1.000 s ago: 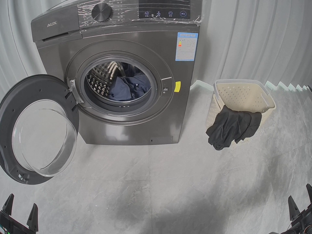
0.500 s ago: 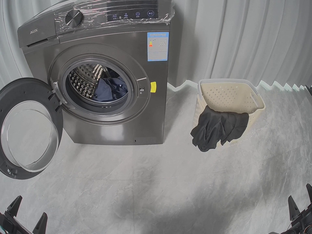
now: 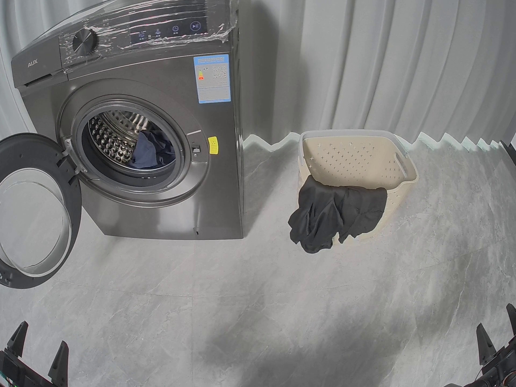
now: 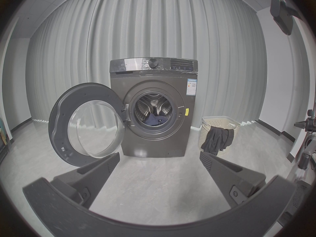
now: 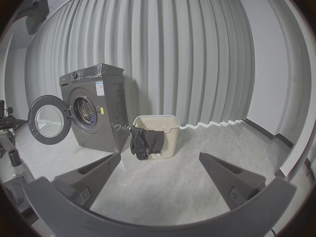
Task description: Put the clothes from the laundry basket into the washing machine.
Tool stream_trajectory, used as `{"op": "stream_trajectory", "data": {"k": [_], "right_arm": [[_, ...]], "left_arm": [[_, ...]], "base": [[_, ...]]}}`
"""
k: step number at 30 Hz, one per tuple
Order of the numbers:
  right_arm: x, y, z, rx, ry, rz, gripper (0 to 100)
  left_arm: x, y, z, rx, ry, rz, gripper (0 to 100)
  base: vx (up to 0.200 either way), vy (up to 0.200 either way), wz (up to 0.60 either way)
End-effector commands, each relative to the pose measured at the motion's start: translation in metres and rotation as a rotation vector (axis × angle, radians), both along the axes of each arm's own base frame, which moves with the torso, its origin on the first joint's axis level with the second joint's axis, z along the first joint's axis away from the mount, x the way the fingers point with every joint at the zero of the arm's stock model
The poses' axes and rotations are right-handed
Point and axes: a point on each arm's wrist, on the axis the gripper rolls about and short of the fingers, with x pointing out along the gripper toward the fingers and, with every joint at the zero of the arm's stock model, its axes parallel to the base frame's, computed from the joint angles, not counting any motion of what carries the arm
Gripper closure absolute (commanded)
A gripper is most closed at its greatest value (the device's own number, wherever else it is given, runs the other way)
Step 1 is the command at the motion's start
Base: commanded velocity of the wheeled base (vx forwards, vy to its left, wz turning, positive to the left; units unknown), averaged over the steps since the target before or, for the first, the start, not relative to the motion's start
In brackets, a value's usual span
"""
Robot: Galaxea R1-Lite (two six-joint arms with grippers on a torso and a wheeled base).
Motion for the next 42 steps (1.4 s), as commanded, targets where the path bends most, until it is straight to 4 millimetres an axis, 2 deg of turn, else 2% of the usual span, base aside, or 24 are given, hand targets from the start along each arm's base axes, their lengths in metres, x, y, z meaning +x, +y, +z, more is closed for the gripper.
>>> {"op": "stream_trajectory", "data": {"k": [1,7,19,25,42], "right_arm": [[0.0001,0.0,-0.0048,0.0,0.002,0.001,0],[0.0001,0.0,-0.0048,-0.001,0.002,0.001,0],[0.0001,0.0,-0.0048,-0.001,0.002,0.001,0],[0.0001,0.0,-0.0048,0.0,0.002,0.001,0],[0.0001,0.0,-0.0048,0.0,0.002,0.001,0]], "left_arm": [[0.0003,0.0,-0.0046,-0.004,0.003,0.001,0],[0.0003,0.0,-0.0048,-0.008,0.004,0.001,0],[0.0001,-0.0001,-0.0044,-0.007,0.003,-0.005,0],[0.0001,-0.0001,-0.0044,-0.01,0.003,-0.005,0],[0.0001,-0.0001,-0.0044,-0.019,0.003,-0.005,0]], "base": [[0.0,-0.2,0.0],[0.0,0.0,0.0],[0.0,-0.2,0.0],[0.0,0.0,0.0],[0.2,0.0,0.0]]}}
